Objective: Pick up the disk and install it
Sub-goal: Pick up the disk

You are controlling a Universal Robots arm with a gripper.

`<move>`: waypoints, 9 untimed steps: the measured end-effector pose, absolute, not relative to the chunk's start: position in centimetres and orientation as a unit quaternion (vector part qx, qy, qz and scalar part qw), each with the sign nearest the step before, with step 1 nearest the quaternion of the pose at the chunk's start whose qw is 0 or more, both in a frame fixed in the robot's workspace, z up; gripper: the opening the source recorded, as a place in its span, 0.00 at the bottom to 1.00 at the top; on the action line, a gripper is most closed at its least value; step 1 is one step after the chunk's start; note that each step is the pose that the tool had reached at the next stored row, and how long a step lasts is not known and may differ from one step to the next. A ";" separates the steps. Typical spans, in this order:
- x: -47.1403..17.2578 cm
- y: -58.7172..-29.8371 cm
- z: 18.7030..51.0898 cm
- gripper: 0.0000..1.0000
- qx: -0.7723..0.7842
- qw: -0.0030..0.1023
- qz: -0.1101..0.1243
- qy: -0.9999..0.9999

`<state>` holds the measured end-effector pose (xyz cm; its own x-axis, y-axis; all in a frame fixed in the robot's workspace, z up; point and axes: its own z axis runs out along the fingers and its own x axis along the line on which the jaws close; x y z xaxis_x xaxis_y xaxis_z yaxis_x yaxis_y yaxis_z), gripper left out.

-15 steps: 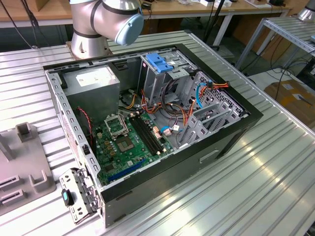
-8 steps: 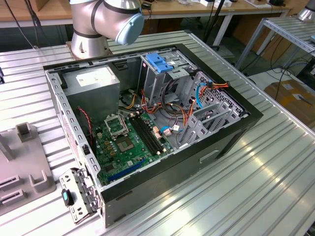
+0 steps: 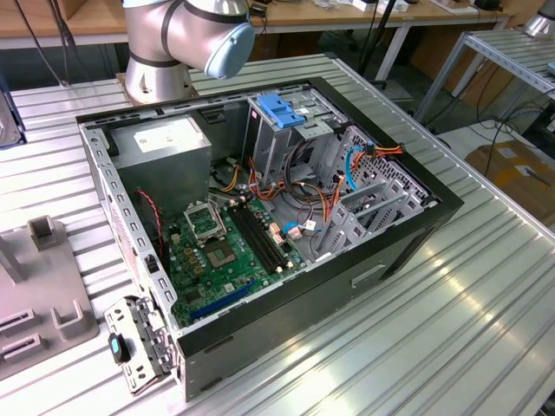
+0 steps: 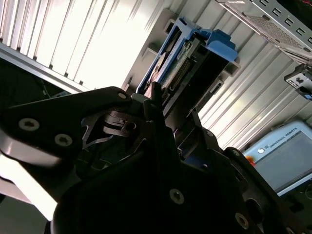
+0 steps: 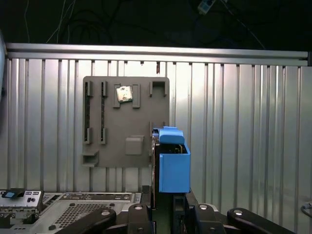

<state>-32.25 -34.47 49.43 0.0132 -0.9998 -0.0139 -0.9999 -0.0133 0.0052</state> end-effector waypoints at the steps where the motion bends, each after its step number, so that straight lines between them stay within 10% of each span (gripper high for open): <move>1: -32.1 -34.5 49.4 0.35 -0.712 0.003 0.007 0.702; 9: -32.0 -34.5 49.4 0.35 -0.712 0.003 0.007 0.702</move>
<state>-31.97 -34.47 49.43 0.0132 -0.9998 -0.0139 -0.9999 -0.0133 0.0051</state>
